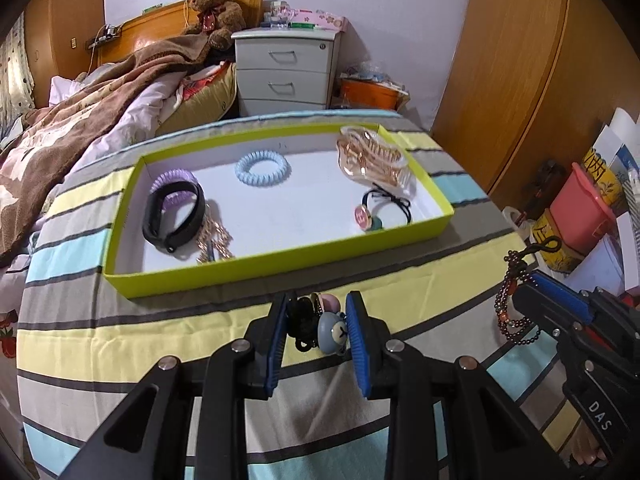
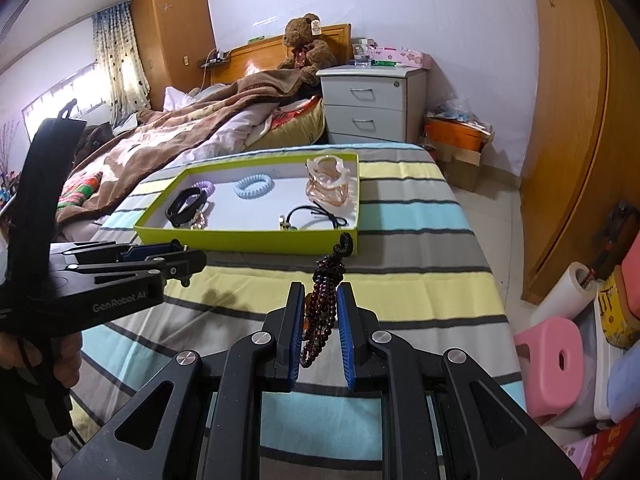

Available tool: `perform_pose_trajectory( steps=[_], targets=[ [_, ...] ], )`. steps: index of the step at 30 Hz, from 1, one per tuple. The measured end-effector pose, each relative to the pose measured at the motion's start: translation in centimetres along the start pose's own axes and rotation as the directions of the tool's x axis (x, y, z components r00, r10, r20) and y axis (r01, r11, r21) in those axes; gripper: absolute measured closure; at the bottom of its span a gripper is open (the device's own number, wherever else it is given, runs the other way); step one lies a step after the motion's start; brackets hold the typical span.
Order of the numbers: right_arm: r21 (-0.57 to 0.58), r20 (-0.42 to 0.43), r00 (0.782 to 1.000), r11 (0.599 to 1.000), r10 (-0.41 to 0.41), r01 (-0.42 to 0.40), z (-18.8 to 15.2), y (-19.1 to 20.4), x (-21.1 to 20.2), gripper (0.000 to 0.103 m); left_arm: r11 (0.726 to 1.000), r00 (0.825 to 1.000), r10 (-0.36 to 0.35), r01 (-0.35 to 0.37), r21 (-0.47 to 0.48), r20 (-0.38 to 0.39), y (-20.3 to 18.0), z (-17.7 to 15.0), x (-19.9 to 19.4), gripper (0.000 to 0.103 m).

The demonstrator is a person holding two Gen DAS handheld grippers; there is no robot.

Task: Organize jewelry
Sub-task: 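Carry the keychain into the tray while the right carries the beaded bracelet there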

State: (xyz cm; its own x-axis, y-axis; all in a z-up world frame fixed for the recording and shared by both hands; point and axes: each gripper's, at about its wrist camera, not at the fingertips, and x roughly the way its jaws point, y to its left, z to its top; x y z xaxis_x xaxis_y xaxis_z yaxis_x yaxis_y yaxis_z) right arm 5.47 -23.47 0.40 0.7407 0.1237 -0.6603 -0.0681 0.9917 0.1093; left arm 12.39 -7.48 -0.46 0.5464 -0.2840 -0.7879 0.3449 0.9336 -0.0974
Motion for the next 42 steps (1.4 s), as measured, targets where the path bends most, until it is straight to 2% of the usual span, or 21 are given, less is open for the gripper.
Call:
perform_pose_trajectory(
  steps=[12,21,27,35,42],
  targets=[
    [-0.031,0.043,0.999,0.999,0.019,-0.017,3.1,1.3,0.3,0.086,1.0,0.998,0.005,-0.005,-0.008,0.07,1.6,2.8,-2.2,0.073],
    [-0.049,0.05,0.997,0.998,0.052,-0.049,5.8,2.5,2.2,0.086,0.999,0.996,-0.012,0.015,-0.031,0.093,3.9,5.8,-1.9,0.073],
    [-0.064,0.026,0.996,0.994,0.086,-0.084,7.1,3.5,4.5,0.086,0.998,0.996,-0.038,0.043,-0.056,0.086,5.4,7.6,-0.7,0.073],
    [-0.069,-0.051,0.992,0.99,0.119,-0.123,7.6,4.3,9.0,0.086,0.996,0.996,-0.069,0.072,-0.062,0.05,6.0,9.4,2.3,0.073],
    [-0.077,-0.104,0.989,0.99,0.11,-0.118,7.4,4.7,11.9,0.086,0.994,0.996,-0.087,0.087,-0.07,0.008,6.2,9.8,4.9,0.073]
  ],
)
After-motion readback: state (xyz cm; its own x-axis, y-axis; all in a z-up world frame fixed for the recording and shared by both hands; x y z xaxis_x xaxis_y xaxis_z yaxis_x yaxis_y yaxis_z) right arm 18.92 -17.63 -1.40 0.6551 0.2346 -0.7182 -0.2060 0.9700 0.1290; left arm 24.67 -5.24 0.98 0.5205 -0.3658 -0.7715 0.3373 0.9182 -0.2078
